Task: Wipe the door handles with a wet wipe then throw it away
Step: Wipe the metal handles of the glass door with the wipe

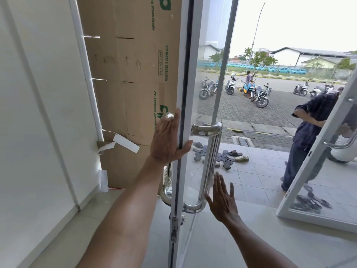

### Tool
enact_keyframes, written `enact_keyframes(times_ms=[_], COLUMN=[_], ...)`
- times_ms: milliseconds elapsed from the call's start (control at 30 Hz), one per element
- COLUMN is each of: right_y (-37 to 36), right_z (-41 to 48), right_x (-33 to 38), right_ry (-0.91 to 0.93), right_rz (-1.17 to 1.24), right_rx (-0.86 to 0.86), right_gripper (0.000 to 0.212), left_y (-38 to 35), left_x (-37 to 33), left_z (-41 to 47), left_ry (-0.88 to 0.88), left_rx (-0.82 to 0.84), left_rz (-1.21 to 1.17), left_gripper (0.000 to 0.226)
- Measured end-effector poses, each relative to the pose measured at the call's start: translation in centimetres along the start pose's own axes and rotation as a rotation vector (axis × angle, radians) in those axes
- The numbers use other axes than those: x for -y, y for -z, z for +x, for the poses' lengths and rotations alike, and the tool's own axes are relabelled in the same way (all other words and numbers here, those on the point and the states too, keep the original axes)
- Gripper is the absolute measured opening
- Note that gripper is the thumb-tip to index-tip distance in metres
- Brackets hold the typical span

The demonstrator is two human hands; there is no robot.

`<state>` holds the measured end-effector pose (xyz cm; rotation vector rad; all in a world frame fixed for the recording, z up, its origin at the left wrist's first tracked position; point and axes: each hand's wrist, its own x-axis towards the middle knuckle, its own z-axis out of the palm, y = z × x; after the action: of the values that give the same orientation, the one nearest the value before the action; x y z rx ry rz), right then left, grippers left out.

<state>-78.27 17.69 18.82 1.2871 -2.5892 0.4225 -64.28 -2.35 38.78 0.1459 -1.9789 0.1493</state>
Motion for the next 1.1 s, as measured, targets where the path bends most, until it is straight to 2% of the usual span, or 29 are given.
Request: enact_keyframes(times_ms=[100, 167, 333, 467, 600, 700, 800, 867, 933, 1000, 1100], right_y=[-1.1, -1.3, -1.1, 2.6, 8.0, 9.0, 6.6, 3.8, 1.2, 0.0, 0.8], right_z=[-1.5, -2.3, -2.1, 1.9, 6.4, 7.0, 4.6, 2.2, -0.1, -1.7, -0.9], right_x=[-0.8, -0.3, 1.1, 2.2, 3.4, 3.4, 2.7, 2.2, 2.1, 2.7, 2.0], right_ry=[0.089, 0.124, 0.222, 0.213, 0.143, 0.157, 0.174, 0.231, 0.209, 0.198, 0.359], right_rz=[0.034, 0.054, -0.205, -0.485, -0.574, -0.64, -0.707, -0.572, -0.273, -0.095, -0.23], right_rx=[0.222, 0.242, 0.189, 0.12, -0.084, -0.017, 0.176, 0.291, 0.429, 0.44, 0.493], right_gripper=[0.083, 0.083, 0.088, 0.125, 0.122, 0.12, 0.116, 0.117, 0.125, 0.122, 0.117], left_y=[-0.2, -0.3, -0.4, -0.4, -0.4, -0.5, -0.4, -0.3, -0.2, -0.1, -0.1], left_x=[0.3, 0.4, 0.6, 0.7, 0.6, 0.4, 0.1, -0.2, -0.5, -0.7, -0.8], left_z=[-0.1, -0.2, -0.2, -0.2, -0.2, -0.3, -0.2, -0.1, 0.0, 0.0, 0.1], left_ry=[-0.001, 0.003, 0.003, 0.006, 0.009, 0.022, 0.017, -0.002, -0.013, -0.02, -0.011], left_rx=[-0.005, -0.006, 0.006, 0.01, 0.002, -0.002, -0.003, -0.012, -0.025, -0.026, -0.026], left_rz=[0.003, 0.007, 0.018, 0.018, 0.018, 0.023, 0.021, 0.014, 0.003, -0.007, -0.001], left_gripper=[0.091, 0.091, 0.091, 0.091, 0.09, 0.091, 0.091, 0.09, 0.089, 0.089, 0.088])
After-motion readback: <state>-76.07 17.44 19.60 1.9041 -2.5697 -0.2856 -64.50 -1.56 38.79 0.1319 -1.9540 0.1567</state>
